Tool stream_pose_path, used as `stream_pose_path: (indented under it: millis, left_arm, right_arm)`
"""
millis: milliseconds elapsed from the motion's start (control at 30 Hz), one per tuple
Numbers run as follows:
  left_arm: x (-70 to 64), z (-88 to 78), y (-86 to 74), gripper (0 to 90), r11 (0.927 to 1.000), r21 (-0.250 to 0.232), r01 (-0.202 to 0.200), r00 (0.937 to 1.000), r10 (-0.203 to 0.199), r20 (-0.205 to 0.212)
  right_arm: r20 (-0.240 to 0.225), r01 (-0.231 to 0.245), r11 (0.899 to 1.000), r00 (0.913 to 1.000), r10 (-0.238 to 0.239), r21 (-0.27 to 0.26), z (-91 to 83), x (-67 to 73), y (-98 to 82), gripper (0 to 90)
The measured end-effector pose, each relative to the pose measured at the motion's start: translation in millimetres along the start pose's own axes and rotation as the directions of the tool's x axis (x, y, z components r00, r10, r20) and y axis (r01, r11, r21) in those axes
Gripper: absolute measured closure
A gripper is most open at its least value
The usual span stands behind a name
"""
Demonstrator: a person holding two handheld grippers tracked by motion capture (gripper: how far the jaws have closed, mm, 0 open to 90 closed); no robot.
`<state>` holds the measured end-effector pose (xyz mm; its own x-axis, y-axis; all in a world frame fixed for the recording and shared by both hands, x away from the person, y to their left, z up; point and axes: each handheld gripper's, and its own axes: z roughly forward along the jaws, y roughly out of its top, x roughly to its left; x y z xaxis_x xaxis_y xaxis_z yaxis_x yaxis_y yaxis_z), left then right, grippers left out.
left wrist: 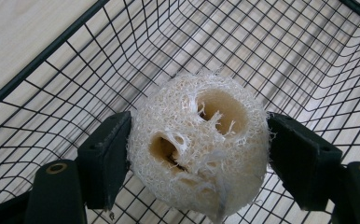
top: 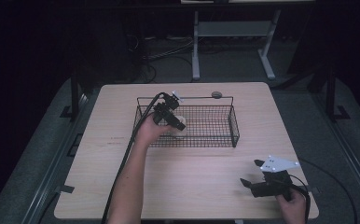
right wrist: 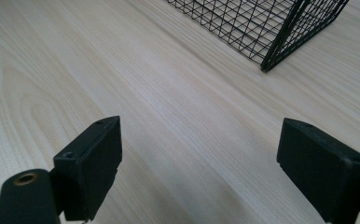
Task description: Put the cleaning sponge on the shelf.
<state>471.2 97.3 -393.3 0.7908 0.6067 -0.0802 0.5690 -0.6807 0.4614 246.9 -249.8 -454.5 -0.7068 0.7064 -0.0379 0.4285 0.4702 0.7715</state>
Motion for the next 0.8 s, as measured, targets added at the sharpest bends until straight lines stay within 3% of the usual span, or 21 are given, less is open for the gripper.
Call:
stream_pose_path:
  millis: [433,800]
  left_arm:
    - [0.8,-14.4,-1.8,20.6,0.9995,-0.029,0.008,0.9999,-0.008,-0.007]
    - [-8.0,-26.7,-5.9,20.6,0.9984,-0.046,-0.031,0.9995,0.031,-0.001]
  right_arm:
    - [0.004,0.007,1.0,1.0,-0.007,0.003,-0.3,-0.3,0.3,13.5]
    - [0.004,0.004,1.0,1.0,-0.004,0.01,1.0,0.5,0.4,13.5]
